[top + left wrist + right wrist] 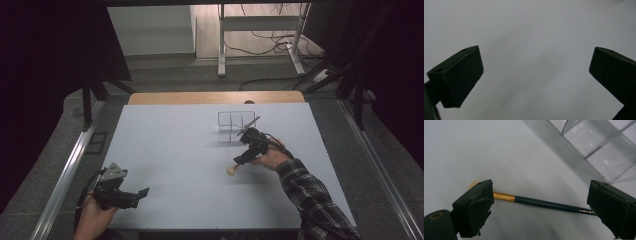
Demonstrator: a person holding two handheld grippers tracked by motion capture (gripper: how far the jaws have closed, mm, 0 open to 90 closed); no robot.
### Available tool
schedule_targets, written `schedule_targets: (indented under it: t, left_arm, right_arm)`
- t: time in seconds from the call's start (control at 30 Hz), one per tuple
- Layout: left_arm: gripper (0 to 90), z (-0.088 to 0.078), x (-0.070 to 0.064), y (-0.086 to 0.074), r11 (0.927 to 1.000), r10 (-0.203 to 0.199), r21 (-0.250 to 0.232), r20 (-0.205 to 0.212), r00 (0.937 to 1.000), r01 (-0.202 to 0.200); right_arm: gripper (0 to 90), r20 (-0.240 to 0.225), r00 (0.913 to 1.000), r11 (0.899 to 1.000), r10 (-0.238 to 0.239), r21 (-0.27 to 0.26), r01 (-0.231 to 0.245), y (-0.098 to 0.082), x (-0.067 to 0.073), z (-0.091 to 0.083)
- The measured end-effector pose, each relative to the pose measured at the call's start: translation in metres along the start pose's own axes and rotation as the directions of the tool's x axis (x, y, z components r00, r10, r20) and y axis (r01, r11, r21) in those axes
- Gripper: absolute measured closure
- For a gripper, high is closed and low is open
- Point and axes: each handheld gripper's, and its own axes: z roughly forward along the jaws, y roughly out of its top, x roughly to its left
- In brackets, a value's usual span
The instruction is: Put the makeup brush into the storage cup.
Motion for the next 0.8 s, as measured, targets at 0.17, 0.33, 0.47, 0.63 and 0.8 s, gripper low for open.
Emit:
schedule_targets:
  t: [0.17,0.33,0.47,0.63,0.8]
  left_arm:
    - [0.0,0.000,0.000,0.000,1.0000,0.000,0.004,0.000,1.0000,0.000]
    - [0.0,0.001,0.000,0.000,1.0000,0.001,0.006,0.000,1.0000,-0.001]
    - [0.0,0.001,0.000,0.000,1.0000,0.002,0.009,0.001,1.0000,-0.002]
    - [0.0,0.001,0.000,0.000,1.0000,0.002,0.009,0.001,1.0000,-0.002]
    - [0.0,0.001,0.000,0.000,0.9999,0.003,0.011,0.003,1.0000,-0.003]
  right_arm:
    - [7.5,-0.008,0.9999,1.000,-0.008,0.011,0.008,-0.004,-0.001,0.006]
    - [8.0,-0.012,0.9998,1.000,-0.015,0.017,0.015,-0.006,-0.002,0.010]
    - [9.0,-0.014,0.9994,0.999,-0.031,0.025,0.031,-0.007,-0.003,0.013]
    - [14.1,-0.015,0.9980,0.997,-0.061,0.049,0.061,-0.008,-0.002,0.017]
    - [44.3,-0.042,0.9926,0.993,-0.114,0.031,0.115,-0.010,-0.002,0.013]
